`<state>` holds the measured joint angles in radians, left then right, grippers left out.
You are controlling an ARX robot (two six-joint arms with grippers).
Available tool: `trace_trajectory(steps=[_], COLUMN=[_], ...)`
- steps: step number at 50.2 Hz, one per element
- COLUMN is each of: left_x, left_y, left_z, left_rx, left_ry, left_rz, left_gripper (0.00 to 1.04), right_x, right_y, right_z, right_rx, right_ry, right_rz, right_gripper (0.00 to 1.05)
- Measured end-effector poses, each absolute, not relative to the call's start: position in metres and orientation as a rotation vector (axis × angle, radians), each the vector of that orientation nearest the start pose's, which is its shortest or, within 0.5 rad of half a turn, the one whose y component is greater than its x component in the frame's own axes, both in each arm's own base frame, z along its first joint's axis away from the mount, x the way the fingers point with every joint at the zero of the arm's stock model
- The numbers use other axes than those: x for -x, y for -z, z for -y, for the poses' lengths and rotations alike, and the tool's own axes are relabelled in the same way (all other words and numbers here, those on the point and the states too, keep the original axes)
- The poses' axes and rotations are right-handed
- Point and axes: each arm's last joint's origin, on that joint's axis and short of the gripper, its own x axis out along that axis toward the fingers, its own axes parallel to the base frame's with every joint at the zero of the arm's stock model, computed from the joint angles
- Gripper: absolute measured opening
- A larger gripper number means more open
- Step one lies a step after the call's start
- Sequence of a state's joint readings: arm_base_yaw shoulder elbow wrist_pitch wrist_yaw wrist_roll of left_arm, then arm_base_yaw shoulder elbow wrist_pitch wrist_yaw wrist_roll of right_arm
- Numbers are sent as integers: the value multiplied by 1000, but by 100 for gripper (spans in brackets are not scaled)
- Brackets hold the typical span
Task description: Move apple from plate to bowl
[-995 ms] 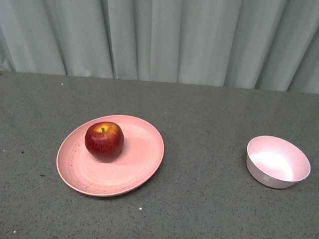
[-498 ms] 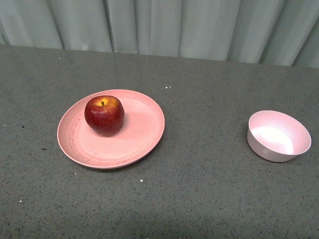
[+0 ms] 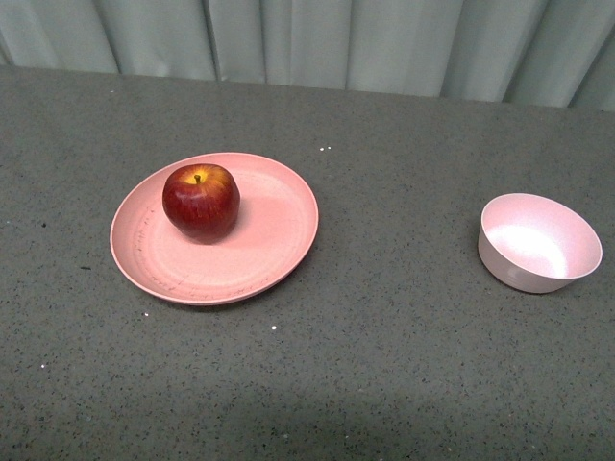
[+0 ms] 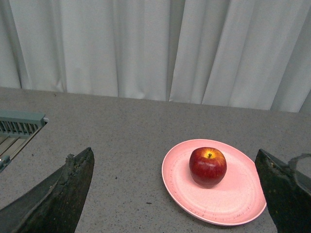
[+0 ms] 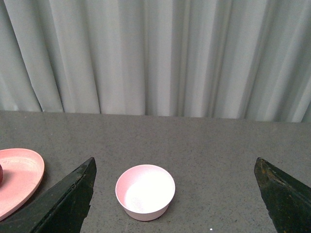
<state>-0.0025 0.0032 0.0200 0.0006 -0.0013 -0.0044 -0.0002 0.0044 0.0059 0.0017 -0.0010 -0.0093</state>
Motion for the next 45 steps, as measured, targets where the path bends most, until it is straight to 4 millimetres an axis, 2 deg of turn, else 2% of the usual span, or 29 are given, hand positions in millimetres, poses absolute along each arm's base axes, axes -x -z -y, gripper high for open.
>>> trace_trajectory(steps=[45], left_x=[-97], left_y=[-170], left_z=[0], left_rx=[4], left_ry=[1], left_rz=[17], left_gripper=[98], right_x=[-98], right_y=[-165], right_z=[0], right_rx=[9], right_ry=[-1], right_rz=[3], right_gripper=[95])
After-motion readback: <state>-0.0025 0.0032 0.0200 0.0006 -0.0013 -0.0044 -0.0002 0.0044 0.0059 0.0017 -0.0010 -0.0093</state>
